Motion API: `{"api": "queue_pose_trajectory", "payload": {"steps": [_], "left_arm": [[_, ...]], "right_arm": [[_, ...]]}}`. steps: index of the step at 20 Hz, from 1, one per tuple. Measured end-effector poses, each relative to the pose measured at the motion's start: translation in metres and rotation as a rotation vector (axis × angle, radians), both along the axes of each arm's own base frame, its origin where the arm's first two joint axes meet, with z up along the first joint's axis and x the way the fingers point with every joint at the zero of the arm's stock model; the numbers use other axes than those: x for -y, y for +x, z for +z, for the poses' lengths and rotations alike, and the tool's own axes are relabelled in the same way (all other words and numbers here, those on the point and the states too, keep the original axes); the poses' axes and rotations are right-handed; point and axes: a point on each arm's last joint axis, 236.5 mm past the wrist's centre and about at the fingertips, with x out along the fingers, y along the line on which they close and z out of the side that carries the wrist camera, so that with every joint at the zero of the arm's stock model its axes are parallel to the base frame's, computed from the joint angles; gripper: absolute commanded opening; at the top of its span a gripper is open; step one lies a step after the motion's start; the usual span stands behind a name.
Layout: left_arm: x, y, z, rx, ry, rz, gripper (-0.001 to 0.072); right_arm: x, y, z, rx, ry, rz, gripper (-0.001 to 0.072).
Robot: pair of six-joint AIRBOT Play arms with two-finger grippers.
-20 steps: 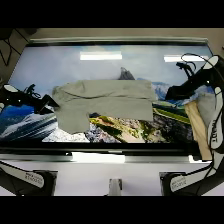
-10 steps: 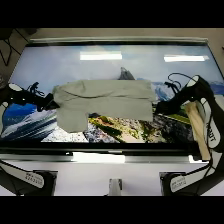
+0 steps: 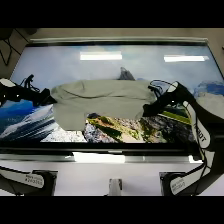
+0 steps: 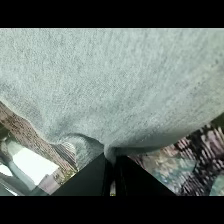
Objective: Fold the shirts.
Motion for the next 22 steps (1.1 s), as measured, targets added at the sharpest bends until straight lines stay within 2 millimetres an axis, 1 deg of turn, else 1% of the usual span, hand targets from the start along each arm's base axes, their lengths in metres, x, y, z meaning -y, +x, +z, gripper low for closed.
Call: {"api": "queue_pose_trajectory", "payload": {"steps": [1,2,3,4,5,6,7,8,9,10,11,12,13,14,15,16,17,18,19,21,22], "left_arm": [[0.000,0.003,0.013,0.033,0.003,0.000,0.0041],[0.002,0.008,0.032,0.078,0.002,0.001,0.0041],[0.002,0.015,0.058,0.143,0.014,-0.005,0.0041],[0.000,0.022,0.089,0.223,0.033,-0.007,0.0041],[-0.001,0.029,0.126,0.314,0.058,-0.009,0.0041],[0.000,0.034,0.171,0.423,0.080,-0.007,0.0041],[0.004,0.034,0.230,0.558,0.097,-0.007,0.0042],[0.010,0.027,0.291,0.701,0.112,-0.006,0.0042],[0.019,0.011,0.359,0.866,0.133,-0.004,0.0042],[0.030,-0.014,0.422,1.023,0.161,-0.005,0.0042],[0.039,-0.044,0.475,1.168,0.190,0.005,0.0042],[0.047,-0.080,0.524,1.310,0.225,0.023,0.0041],[0.054,-0.115,0.560,1.423,0.253,0.045,0.0041],[0.060,-0.146,0.584,1.503,0.273,0.064,0.0041],[0.067,-0.176,0.600,1.557,0.274,0.085,0.0041],[0.072,-0.198,0.608,1.587,0.265,0.101,0.0041],[0.076,-0.211,0.608,1.590,0.268,0.103,0.0041],[0.078,-0.221,0.604,1.580,0.281,0.103,0.0041],[0.080,-0.228,0.603,1.577,0.285,0.104,0.0041],[0.080,-0.235,0.599,1.569,0.305,0.104,0.0040],[0.080,-0.237,0.599,1.570,0.305,0.104,0.0040]], "right_arm": [[-0.003,0.004,0.003,0.023,-0.003,0.012,0.0029],[-0.003,0.015,0.011,0.084,-0.021,0.035,0.0029],[-0.006,0.026,0.032,0.146,-0.011,0.050,0.0029],[-0.006,0.040,0.058,0.231,-0.017,0.076,0.0029],[-0.007,0.055,0.092,0.333,-0.027,0.105,0.0029],[-0.004,0.069,0.134,0.447,-0.049,0.129,0.0030],[0.003,0.088,0.192,0.616,-0.089,0.138,0.0031],[0.012,0.095,0.250,0.767,-0.139,0.145,0.0031],[0.021,0.094,0.319,0.937,-0.197,0.140,0.0031],[0.031,0.084,0.388,1.110,-0.251,0.119,0.0031],[0.043,0.060,0.456,1.276,-0.311,0.086,0.0031],[0.054,0.031,0.509,1.400,-0.361,0.045,0.0031],[0.065,-0.005,0.553,1.510,-0.406,0.007,0.0031],[0.073,-0.038,0.585,1.593,-0.444,-0.021,0.0031],[0.082,-0.073,0.606,1.643,-0.480,-0.042,0.0031],[0.088,-0.098,0.613,1.650,-0.505,-0.050,0.0031],[0.093,-0.116,0.611,1.633,-0.528,-0.052,0.0031],[0.098,-0.129,0.606,1.603,-0.547,-0.051,0.0031],[0.102,-0.140,0.605,1.592,-0.564,-0.056,0.0031],[0.109,-0.157,0.604,1.583,-0.587,-0.066,0.0031],[0.111,-0.159,0.603,1.578,-0.595,-0.068,0.0031]]}}
